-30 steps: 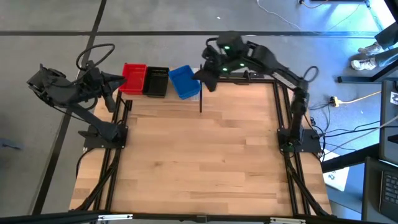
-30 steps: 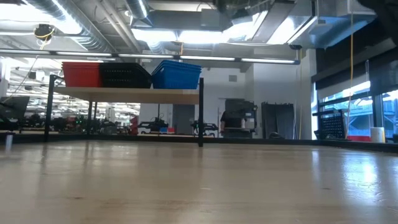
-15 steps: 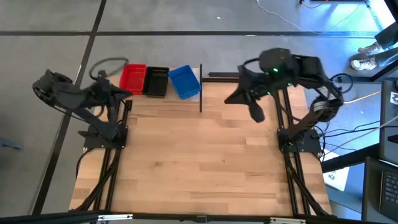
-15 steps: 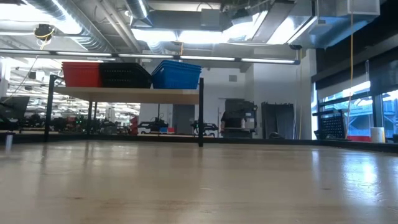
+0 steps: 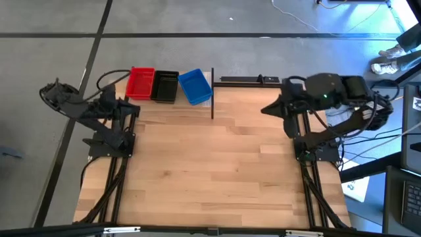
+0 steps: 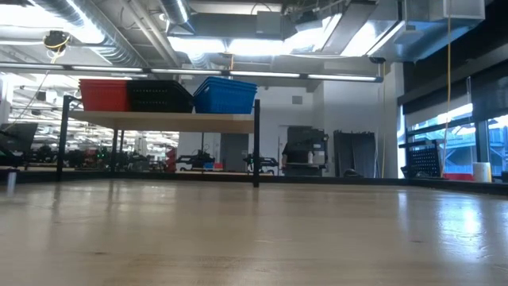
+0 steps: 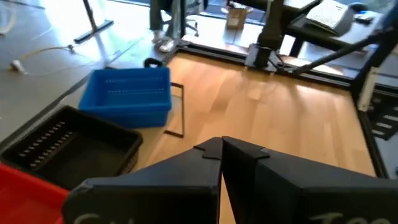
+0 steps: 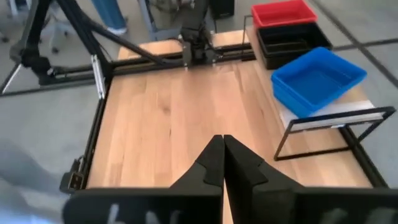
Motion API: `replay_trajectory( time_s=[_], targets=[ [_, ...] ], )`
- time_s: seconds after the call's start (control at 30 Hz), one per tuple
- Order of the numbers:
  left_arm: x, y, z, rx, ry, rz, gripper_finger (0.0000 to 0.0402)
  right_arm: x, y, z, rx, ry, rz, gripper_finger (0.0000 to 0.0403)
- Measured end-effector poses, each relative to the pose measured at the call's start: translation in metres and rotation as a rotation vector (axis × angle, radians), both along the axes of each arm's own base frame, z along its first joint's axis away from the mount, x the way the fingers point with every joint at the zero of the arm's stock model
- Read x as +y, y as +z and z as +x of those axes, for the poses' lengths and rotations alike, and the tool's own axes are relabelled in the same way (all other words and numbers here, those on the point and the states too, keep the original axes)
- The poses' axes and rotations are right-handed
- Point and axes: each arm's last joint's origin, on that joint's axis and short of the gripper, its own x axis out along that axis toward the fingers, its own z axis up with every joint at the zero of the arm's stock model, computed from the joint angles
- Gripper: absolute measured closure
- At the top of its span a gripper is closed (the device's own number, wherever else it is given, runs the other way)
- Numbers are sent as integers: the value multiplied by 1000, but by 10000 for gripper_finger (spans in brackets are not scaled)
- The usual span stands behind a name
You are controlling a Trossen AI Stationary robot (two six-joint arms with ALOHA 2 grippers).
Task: Stack baskets on shelf by color
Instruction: Return to Home Position
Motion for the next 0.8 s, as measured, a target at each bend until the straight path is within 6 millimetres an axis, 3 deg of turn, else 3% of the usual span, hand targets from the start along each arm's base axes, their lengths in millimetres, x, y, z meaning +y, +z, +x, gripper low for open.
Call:
replay_trajectory(
  time_s=[0.47, 0.63, 0.8],
  targets=[
    [18, -43, -32, -183, -112, -56, 401, -2, -80, -71, -435, 64, 99, 402],
    [22, -58, -43, -309, -211, -77, 401, -3, -108, -85, -453, 87, 153, 402],
    [26, -74, -52, -408, -264, -79, 401, -2, -128, -95, -526, 175, 98, 403]
  ],
)
